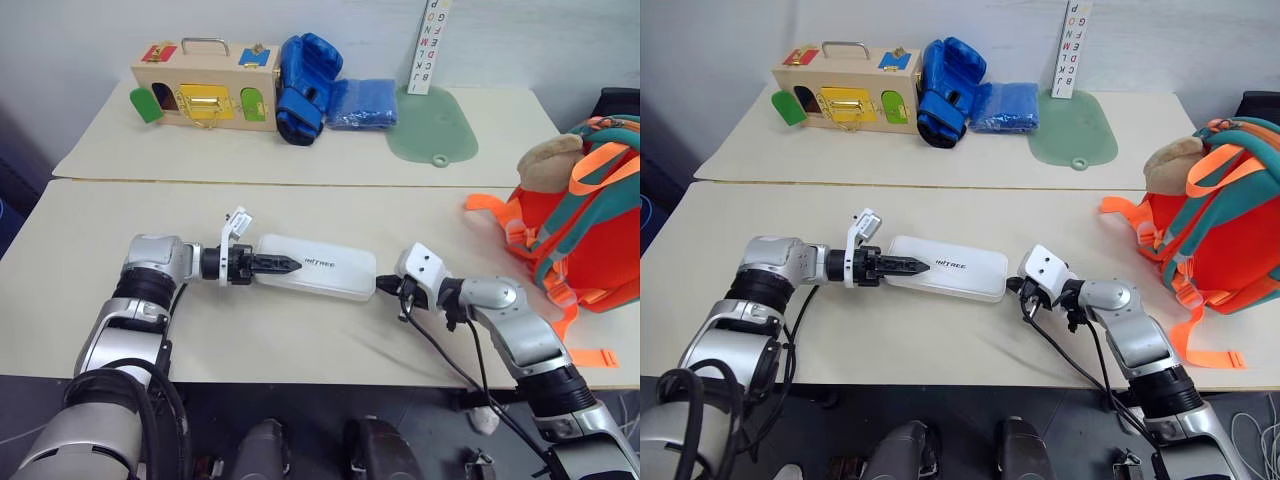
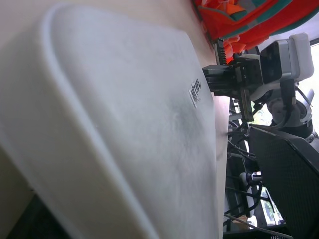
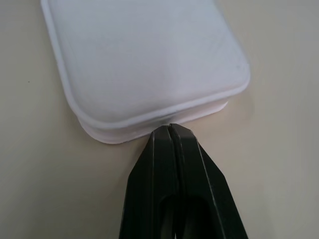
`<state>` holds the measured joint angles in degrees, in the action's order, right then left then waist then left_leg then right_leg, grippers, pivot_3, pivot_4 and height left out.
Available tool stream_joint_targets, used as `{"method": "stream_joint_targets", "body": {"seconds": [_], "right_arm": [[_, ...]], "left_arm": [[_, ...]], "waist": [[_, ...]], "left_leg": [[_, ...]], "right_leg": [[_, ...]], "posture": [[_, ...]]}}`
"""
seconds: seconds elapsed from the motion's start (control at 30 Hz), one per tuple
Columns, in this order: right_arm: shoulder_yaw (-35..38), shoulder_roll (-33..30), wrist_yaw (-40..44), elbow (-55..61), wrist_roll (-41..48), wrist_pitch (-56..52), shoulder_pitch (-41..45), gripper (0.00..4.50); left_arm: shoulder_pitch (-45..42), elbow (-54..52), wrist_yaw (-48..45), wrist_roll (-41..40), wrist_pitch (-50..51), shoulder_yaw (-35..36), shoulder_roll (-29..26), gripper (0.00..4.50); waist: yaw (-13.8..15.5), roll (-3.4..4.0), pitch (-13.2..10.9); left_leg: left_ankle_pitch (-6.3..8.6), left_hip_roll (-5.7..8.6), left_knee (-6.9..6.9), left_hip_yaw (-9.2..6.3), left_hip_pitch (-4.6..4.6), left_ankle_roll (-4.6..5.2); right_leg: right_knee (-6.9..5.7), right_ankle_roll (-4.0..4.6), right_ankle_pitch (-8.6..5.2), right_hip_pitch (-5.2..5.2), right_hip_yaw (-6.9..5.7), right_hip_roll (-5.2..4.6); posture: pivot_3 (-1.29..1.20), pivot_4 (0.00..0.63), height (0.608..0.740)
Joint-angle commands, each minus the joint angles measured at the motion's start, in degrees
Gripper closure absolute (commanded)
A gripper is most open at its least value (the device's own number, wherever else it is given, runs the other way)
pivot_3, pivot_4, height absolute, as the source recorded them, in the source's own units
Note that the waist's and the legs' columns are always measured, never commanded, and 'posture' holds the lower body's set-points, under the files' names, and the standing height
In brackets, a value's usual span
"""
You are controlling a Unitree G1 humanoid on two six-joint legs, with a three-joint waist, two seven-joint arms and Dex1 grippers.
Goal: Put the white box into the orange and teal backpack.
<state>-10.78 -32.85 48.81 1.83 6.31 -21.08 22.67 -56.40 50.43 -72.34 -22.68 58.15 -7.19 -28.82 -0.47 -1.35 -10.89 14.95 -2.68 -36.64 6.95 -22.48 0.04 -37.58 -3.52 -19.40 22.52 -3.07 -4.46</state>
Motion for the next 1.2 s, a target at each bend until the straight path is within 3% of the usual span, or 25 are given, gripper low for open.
{"method": "stream_joint_targets", "body": {"seconds": [0.03,0.3,0.37,0.43,0.53,0.63,0.77,0.87,0.93,1.07,1.2], "right_arm": [[0.9,-0.2,-0.5,1.8,-0.1,1.2,-1.2,4.50],[2.9,-1.6,-2.1,4.3,0.1,1.3,-4.7,4.50],[3.6,-2.4,-3.5,4.6,-1.1,0.9,-6.0,4.50],[5.8,-2.7,-5.0,6.1,-0.4,-0.4,-7.9,4.50],[12.6,-3.1,-6.3,12.4,4.5,-5.5,-13.4,3.98],[28.0,-2.6,-8.6,24.0,13.4,-15.3,-23.3,2.96],[52.1,-0.4,-12.4,31.8,26.1,-26.7,-32.5,1.59],[62.0,-1.9,-14.6,31.7,29.8,-30.3,-34.4,0.50],[62.3,-3.1,-16.4,29.9,29.1,-29.8,-32.9,0.03],[55.6,-4.8,-20.7,22.3,24.6,-25.2,-24.8,0.03],[49.0,-3.0,-24.9,8.0,23.4,-21.6,-9.0,0.03]], "left_arm": [[-2.4,3.7,-1.4,0.9,-1.2,1.4,0.2,0.40],[-2.8,4.7,-4.2,0.6,-2.1,4.6,-1.8,2.74],[-2.2,3.5,-4.7,-0.6,-0.9,6.1,-1.7,3.14],[-0.7,0.6,-5.4,-2.6,1.9,7.5,-1.4,3.18],[3.1,-8.0,-3.4,-6.8,6.8,11.1,-0.3,3.18],[6.9,-20.7,2.4,-13.5,14.1,18.5,1.2,3.18],[12.9,-38.5,5.4,-16.6,13.0,18.7,1.0,3.18],[14.1,-43.8,11.6,-19.3,13.5,23.0,3.8,3.18],[15.0,-46.7,14.9,-20.8,13.8,24.5,5.4,3.18],[16.6,-50.9,20.1,-24.1,14.9,26.7,7.8,3.18],[17.7,-53.3,23.6,-26.5,14.3,28.0,8.4,3.18]], "waist": [[0.0,-0.01,0.0],[-0.4,-0.06,0.0],[-0.5,-0.06,0.0],[-0.5,-0.06,0.0],[-0.3,-0.06,0.0],[0.5,-0.07,0.0],[0.4,-0.08,0.0],[0.2,-0.08,0.0],[-0.2,-0.08,-0.1],[-1.2,-0.08,-0.1],[-1.6,-0.07,-0.1]], "left_leg": [[0.00,0.00,-0.02,0.00,-0.02,0.00],[0.02,-0.10,-0.45,-0.10,-0.60,0.00],[0.03,-0.08,-0.49,-0.10,-0.61,0.02],[0.04,-0.08,-0.49,-0.10,-0.62,0.03],[0.04,-0.07,-0.45,-0.17,-0.65,0.04],[0.08,-0.06,-0.46,-0.28,-0.77,0.06],[0.09,-0.04,-0.44,-0.32,-0.81,0.08],[0.17,-0.07,-0.39,-0.34,-0.50,0.18],[0.21,-0.09,-0.36,-0.31,-0.34,0.38],[0.17,-0.08,-0.26,-0.22,-0.15,0.35],[-0.05,-0.08,-0.15,-0.04,-0.18,-0.08]], "right_leg": [[-0.01,0.00,0.00,0.02,0.00,0.00],[-0.14,0.00,0.00,0.42,-0.10,0.06],[-0.15,-0.02,0.01,0.42,-0.10,0.04],[-0.15,-0.02,0.01,0.42,-0.09,0.03],[-0.16,-0.02,0.01,0.42,-0.11,0.01],[-0.16,-0.02,0.01,0.45,-0.12,-0.01],[-0.11,-0.06,0.03,0.42,-0.11,-0.03],[0.08,-0.12,0.06,0.06,-0.13,0.00],[0.09,-0.15,0.08,-0.04,-0.10,0.02],[0.02,-0.14,0.08,-0.08,0.01,0.04],[0.01,-0.15,0.08,0.08,0.14,0.13]], "posture": [[0.00,0.150,0.740],[0.00,0.150,0.740],[0.00,0.150,0.740],[0.00,0.150,0.740],[0.00,0.150,0.740],[0.00,0.150,0.740],[0.00,0.150,0.740],[0.00,0.150,0.740],[0.00,0.150,0.740],[0.00,0.150,0.740],[0.00,0.150,0.740]]}}
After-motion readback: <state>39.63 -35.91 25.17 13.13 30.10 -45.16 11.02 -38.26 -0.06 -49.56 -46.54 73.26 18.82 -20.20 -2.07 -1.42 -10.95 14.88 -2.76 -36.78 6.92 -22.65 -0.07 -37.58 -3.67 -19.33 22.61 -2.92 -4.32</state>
